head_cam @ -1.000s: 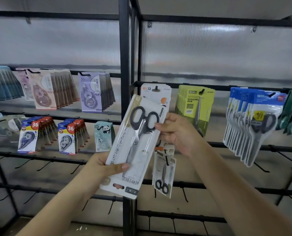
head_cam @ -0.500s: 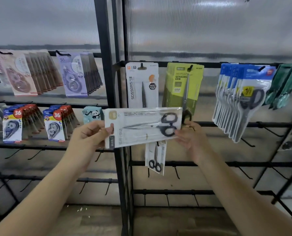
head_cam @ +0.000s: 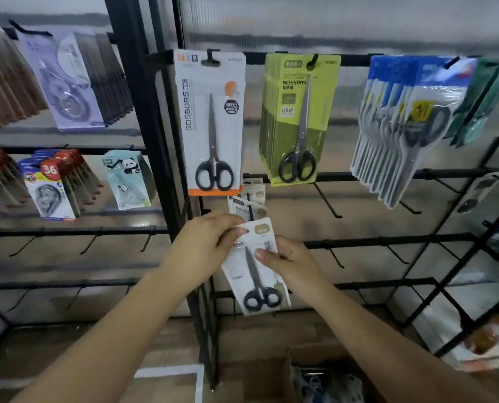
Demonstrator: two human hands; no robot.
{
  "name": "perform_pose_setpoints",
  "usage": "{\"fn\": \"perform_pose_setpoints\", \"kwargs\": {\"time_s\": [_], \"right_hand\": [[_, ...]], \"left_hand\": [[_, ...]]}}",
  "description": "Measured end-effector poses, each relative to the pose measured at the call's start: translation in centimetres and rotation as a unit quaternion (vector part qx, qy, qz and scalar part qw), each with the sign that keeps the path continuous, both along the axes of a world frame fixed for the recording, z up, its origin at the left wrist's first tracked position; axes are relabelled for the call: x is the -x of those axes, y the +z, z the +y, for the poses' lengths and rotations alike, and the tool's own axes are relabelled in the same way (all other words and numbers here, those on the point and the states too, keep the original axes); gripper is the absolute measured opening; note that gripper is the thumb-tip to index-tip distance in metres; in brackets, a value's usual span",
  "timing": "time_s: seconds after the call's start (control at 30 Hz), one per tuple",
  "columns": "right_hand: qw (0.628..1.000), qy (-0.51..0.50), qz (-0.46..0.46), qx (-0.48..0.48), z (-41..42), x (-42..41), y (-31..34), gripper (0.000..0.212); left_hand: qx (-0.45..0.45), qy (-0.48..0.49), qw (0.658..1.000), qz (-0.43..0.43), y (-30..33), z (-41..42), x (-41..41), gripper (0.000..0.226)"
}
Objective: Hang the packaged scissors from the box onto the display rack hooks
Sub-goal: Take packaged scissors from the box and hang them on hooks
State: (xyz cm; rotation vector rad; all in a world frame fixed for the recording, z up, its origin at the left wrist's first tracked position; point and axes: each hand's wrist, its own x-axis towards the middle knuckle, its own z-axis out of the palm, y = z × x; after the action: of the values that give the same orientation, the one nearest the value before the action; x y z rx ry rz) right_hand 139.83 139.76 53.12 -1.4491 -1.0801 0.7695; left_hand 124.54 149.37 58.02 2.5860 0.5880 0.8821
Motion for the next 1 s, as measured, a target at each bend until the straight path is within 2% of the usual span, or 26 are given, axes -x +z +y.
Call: {"fn": "perform_pose_setpoints", "kwargs": {"time_s": [0.07,0.17,0.23,0.37,0.53,0.7,0.87,1.0], "right_hand": [[0.999,-0.033,-0.005,0.017,0.5,-0.4,-1.2,0.018],[0.996,-0.076,0.021,0.035,1.4,-1.2,-2.5,0.021],[0.995,-0.087,0.02,0.039,2.2,-1.5,-2.9,0.015],[0.992,-0.102,0.014,0.078,3.8,-1.8,-3.8,0.009],[0.981,-0.152,0.08,0.094,4.3,-2.2,-4.6,0.02],[0.985,-0.149,0.018,0.09,5.4,-2.5,-4.9,0.02],[0.982,-0.16,0.02,0.096,5.9,-2.8,-5.4,0.022],[0.977,-0.183,-0.009,0.111,7.6,-2.9,-5.2,0.032]], "left_hand": [[-0.081,0.034,0.994,0.067,-0.8,0.3,-0.3,0.03],[-0.075,0.097,0.973,0.193,-1.6,0.7,-0.9,0.038],[-0.065,0.114,0.965,0.227,-2.2,1.0,-1.2,0.044],[-0.061,0.127,0.968,0.206,-3.6,1.8,-1.4,0.041],[-0.057,0.09,0.983,0.147,-5.0,2.6,-1.7,0.022],[-0.06,0.071,0.984,0.149,-6.0,2.7,-2.2,0.015],[-0.045,0.058,0.987,0.146,-6.9,3.3,-2.6,0.029],[-0.036,0.051,0.988,0.144,-7.2,3.9,-3.2,0.025]]}}
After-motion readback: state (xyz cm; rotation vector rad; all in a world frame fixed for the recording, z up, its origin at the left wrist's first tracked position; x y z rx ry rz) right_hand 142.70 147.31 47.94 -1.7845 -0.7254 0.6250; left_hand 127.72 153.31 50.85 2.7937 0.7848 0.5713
